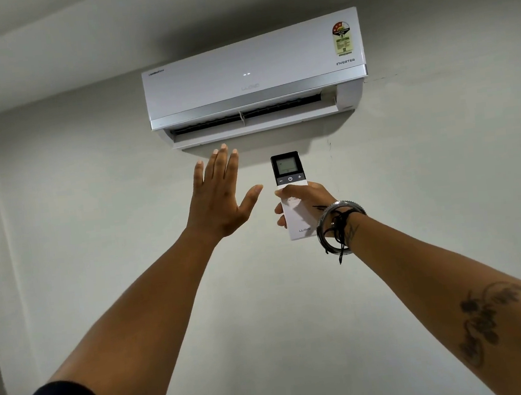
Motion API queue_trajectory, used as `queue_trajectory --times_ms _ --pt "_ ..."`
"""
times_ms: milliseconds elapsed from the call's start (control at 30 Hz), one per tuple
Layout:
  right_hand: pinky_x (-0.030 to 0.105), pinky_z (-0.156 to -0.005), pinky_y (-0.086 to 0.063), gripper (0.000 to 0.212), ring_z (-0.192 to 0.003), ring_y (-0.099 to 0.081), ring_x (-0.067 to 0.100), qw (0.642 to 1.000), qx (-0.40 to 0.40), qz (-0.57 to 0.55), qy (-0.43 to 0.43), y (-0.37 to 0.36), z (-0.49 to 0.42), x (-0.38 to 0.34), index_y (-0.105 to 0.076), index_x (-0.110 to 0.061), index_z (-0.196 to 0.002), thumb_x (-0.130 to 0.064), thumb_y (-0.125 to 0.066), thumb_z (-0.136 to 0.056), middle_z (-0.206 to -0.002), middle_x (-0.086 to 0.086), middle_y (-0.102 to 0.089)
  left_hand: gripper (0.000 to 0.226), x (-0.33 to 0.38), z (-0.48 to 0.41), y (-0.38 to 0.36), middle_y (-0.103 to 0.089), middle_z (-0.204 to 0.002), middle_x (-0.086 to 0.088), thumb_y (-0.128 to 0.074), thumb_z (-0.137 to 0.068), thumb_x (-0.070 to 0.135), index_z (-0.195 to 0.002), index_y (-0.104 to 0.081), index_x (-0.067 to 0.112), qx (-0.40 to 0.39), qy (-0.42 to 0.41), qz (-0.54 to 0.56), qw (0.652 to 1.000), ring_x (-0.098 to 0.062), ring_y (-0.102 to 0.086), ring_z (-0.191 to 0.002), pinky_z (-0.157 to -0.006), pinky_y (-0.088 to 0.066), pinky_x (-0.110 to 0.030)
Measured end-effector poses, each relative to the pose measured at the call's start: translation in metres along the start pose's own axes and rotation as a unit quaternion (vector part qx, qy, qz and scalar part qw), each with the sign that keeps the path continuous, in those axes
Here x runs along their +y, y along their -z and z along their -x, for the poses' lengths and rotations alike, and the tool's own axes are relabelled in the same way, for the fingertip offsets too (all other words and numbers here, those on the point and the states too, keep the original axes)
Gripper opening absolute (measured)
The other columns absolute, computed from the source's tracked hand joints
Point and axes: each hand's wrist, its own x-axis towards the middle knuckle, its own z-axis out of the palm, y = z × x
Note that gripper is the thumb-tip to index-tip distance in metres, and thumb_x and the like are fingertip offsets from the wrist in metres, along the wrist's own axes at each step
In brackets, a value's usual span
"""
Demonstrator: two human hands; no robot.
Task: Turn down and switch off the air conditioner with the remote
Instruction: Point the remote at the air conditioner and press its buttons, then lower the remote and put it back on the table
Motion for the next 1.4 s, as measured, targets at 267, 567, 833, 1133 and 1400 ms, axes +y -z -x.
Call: queue_trajectory --times_ms 267,567,833,1133,1400 --pt "0.04 -0.06 -0.06 0.036 -0.066 -0.075 0.034 1.0 0.016 0.012 0.01 0.004 0.0 0.009 -0.063 -0.009 -0.1 -0.03 -0.081 -0.076 -0.077 0.014 -0.077 0.083 0.003 0.005 -0.006 -0.013 -0.166 -0.012 -0.021 -0.093 0.067 -0.156 -0.018 0.012 -0.005 -0.001 0.004 1.0 -0.027 -0.01 -0.153 -0.123 -0.003 -0.049" --pt "0.038 -0.056 -0.059 0.042 -0.063 -0.075 0.033 0.998 0.047 0.031 0.016 0.005 0.002 0.024 -0.064 -0.012 -0.096 -0.032 -0.089 -0.068 -0.074 0.009 -0.071 0.082 0.009 0.014 -0.019 -0.017 -0.165 -0.013 -0.024 -0.093 0.067 -0.155 -0.02 0.012 -0.012 0.0 0.017 1.0 -0.029 -0.014 -0.152 -0.123 -0.003 -0.049" --pt "0.029 -0.062 -0.052 0.064 -0.077 -0.066 0.019 0.935 0.221 0.275 0.028 0.007 0.014 0.075 -0.039 -0.019 -0.109 -0.038 -0.082 -0.066 -0.093 0.0 -0.064 0.082 0.032 0.059 -0.053 -0.021 -0.163 -0.013 -0.027 -0.094 0.065 -0.154 -0.022 0.01 -0.053 0.007 0.054 0.997 -0.029 -0.018 -0.151 -0.122 -0.006 -0.051" --pt "0.024 -0.049 -0.029 0.04 -0.069 -0.052 0.025 0.861 0.315 0.395 -0.053 0.03 0.09 0.197 -0.047 -0.016 -0.091 -0.038 -0.068 -0.065 -0.082 -0.001 -0.054 0.08 0.089 0.187 -0.116 -0.026 -0.161 -0.014 -0.033 -0.094 0.063 -0.153 -0.025 0.009 -0.17 0.035 0.133 0.976 -0.03 -0.024 -0.148 -0.121 -0.011 -0.054" --pt "0.032 -0.062 -0.043 0.054 -0.086 -0.067 0.036 0.824 0.276 0.422 -0.256 0.041 0.199 0.335 -0.042 -0.005 -0.112 -0.034 -0.069 -0.075 -0.094 0.013 -0.067 0.079 0.152 0.329 -0.166 -0.033 -0.158 -0.016 -0.037 -0.094 0.062 -0.151 -0.032 0.006 -0.292 0.036 0.185 0.938 -0.033 -0.031 -0.145 -0.117 -0.017 -0.055"
